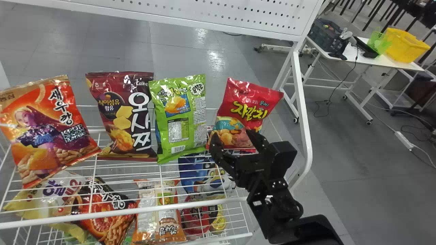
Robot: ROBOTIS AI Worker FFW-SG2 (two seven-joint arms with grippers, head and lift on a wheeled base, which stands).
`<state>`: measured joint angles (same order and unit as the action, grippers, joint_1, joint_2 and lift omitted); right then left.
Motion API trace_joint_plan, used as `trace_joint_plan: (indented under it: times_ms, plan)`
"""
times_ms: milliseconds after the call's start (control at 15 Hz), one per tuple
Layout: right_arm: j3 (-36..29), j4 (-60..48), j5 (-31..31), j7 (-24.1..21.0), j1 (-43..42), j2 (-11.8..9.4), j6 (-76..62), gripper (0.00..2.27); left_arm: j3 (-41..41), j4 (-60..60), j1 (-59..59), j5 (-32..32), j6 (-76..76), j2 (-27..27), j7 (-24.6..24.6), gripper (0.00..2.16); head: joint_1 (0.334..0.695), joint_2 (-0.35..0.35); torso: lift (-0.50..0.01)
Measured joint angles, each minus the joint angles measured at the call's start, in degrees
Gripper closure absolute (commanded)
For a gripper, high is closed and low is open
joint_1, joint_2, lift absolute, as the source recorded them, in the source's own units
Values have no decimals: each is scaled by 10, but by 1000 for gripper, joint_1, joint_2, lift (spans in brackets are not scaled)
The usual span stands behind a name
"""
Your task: Hold basket handle with left hand then pick Jagalchi snack with right hand and place into basket
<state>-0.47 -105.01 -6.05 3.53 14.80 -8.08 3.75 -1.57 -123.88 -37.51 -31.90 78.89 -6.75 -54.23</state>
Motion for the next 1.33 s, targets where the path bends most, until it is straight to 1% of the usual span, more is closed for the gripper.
trace_joint_plan:
  times_ms: [267, 800, 1133, 1200, 1267, 1333]
  plan:
    - [-14, 25, -2, -11, -25, -12, 6, 87, 1, 4, 5, 0, 0, 1, 0, 1224, 695, -350, -10]
    - [-28, 81, -7, -20, -68, -14, 6, 87, 1, 6, 6, -1, 0, -1, -5, 1224, 695, -350, -10]
    - [-37, 93, -20, -19, -82, -13, 16, 218, 0, 9, 7, -2, 0, -3, -6, 1224, 695, -350, -10]
    - [-38, 94, -21, -19, -82, -13, 18, 282, 0, 10, 8, -3, 0, -3, -7, 1224, 695, -350, -10]
    - [-38, 95, -20, -19, -82, -13, 20, 286, 0, 11, 10, -4, 0, -4, -8, 1224, 695, -350, -10]
    - [-39, 97, -20, -19, -85, -13, 24, 397, 0, 13, 11, -4, 0, -5, -8, 1224, 695, -350, -10]
